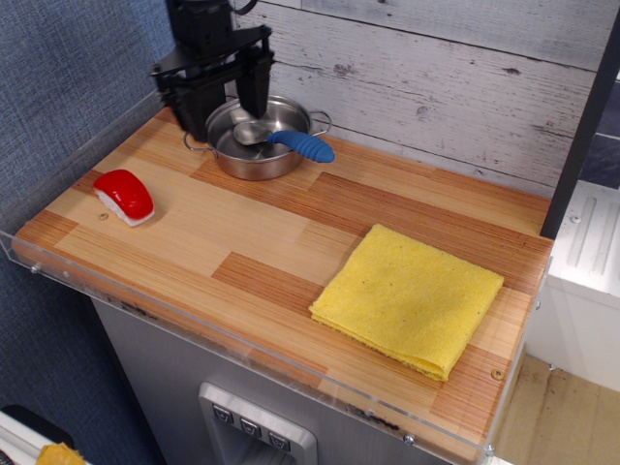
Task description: Put the scoop behind the towel
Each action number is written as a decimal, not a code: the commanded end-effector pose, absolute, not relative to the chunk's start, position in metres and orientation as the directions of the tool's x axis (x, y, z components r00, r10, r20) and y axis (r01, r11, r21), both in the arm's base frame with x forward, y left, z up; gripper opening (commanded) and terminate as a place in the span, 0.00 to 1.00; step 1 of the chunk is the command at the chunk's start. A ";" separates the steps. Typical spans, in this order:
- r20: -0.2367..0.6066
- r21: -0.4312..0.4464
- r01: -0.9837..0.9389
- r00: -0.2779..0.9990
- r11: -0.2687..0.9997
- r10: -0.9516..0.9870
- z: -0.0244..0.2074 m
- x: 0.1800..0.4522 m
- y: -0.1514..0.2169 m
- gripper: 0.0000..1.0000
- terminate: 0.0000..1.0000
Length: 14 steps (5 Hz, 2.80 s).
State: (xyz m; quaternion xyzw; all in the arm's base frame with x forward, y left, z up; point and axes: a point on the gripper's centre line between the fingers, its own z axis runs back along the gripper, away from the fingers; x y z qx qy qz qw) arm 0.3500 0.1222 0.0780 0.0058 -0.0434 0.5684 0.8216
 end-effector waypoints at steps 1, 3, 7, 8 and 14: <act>0.100 -0.082 -0.931 0.347 0.355 0.933 0.082 0.383 0.130 1.00 0.00; 0.060 -0.072 -0.930 0.357 0.360 0.932 0.062 0.389 0.125 1.00 0.00; 0.032 -0.113 -0.937 0.328 0.330 0.944 0.041 0.393 0.120 1.00 0.00; 0.027 -0.112 -0.938 0.328 0.328 0.944 0.038 0.395 0.119 1.00 0.00; 0.120 -0.173 -0.940 0.277 0.295 0.953 0.085 0.386 0.121 0.00 0.00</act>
